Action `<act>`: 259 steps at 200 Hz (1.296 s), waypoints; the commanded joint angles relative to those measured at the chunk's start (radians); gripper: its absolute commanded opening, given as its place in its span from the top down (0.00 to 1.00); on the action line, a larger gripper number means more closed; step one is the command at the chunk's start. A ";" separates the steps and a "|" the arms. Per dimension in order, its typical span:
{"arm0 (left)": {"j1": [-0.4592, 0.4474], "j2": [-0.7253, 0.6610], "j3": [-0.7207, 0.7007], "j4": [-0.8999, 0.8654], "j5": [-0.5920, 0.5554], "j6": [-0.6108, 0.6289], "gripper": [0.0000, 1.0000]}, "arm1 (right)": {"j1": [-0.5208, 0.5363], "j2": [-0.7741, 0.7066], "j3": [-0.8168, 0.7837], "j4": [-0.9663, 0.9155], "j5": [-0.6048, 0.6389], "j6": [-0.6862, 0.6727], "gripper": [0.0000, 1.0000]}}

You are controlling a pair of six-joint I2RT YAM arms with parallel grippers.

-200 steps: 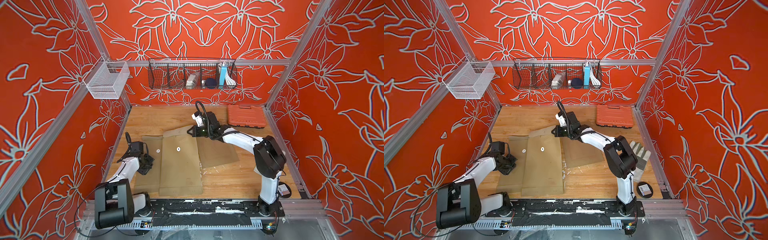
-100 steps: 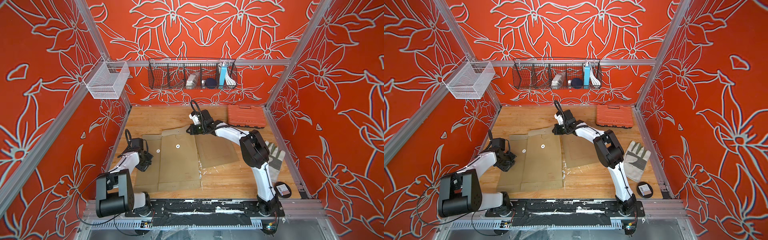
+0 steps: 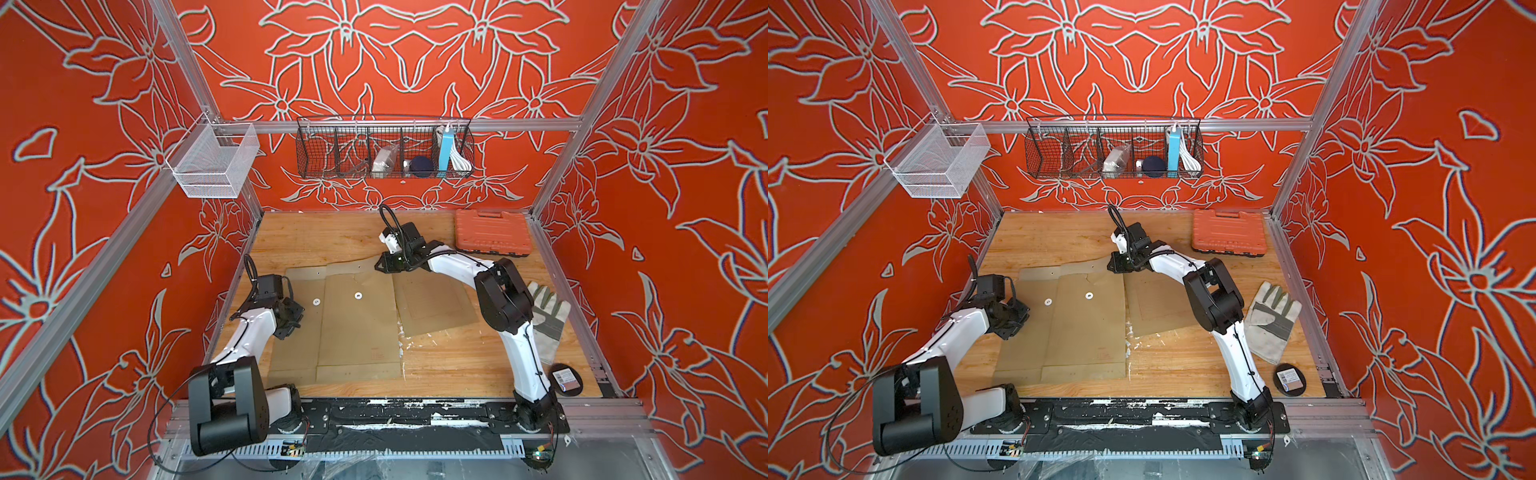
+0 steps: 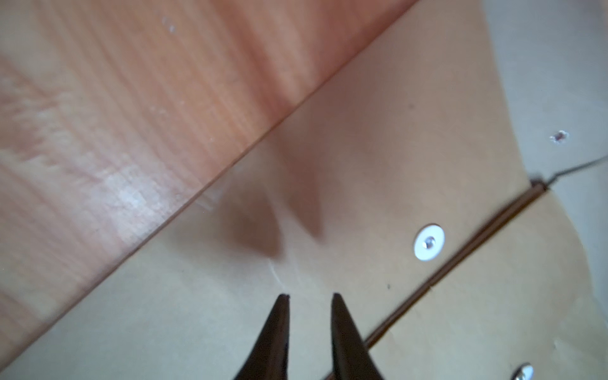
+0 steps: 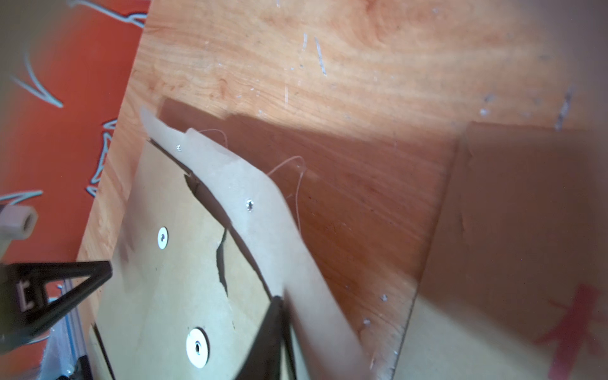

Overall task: Open the file bag
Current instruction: Place the file bag at the file bag, then pick up the file bag from the center of the board.

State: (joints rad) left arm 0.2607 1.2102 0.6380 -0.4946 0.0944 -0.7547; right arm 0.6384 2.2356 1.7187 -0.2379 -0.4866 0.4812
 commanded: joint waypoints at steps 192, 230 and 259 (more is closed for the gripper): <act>-0.859 0.546 0.639 0.027 0.096 0.325 0.70 | -0.207 -0.698 -0.677 -0.057 0.350 -0.044 0.13; -0.910 0.728 0.816 -0.072 0.070 0.338 0.67 | -0.334 -0.716 -0.732 -0.057 0.203 -0.010 0.18; -0.914 0.811 0.897 -0.119 0.051 0.335 0.66 | -0.424 -0.685 -0.727 -0.095 0.124 -0.018 0.19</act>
State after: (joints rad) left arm -0.6529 1.9728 1.4750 -0.5236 0.1753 -0.4419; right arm 0.2687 1.5436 0.9955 -0.2871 -0.2600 0.4557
